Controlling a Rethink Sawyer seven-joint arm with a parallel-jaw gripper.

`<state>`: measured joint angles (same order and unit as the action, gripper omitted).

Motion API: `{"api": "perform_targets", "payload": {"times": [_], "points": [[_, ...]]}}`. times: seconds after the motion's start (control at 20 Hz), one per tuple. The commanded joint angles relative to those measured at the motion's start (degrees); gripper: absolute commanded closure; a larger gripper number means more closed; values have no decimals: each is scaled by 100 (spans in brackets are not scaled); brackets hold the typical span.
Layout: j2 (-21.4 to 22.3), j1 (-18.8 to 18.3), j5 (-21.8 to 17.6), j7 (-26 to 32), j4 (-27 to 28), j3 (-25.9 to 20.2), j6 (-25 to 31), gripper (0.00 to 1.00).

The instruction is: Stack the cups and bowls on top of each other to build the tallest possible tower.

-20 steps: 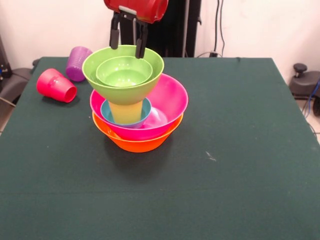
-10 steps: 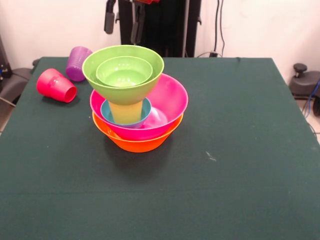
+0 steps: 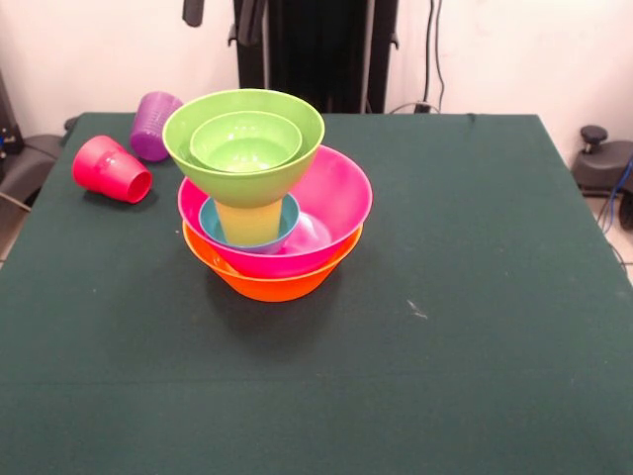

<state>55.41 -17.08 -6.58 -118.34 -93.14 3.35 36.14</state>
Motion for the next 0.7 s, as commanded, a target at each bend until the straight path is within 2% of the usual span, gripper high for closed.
{"api": "perform_targets", "payload": {"times": [0.05,0.7], "points": [[-157,-36,-32,137,131,-419,715,0],[-173,-145,-80,248,112,-457,642,0]]}}
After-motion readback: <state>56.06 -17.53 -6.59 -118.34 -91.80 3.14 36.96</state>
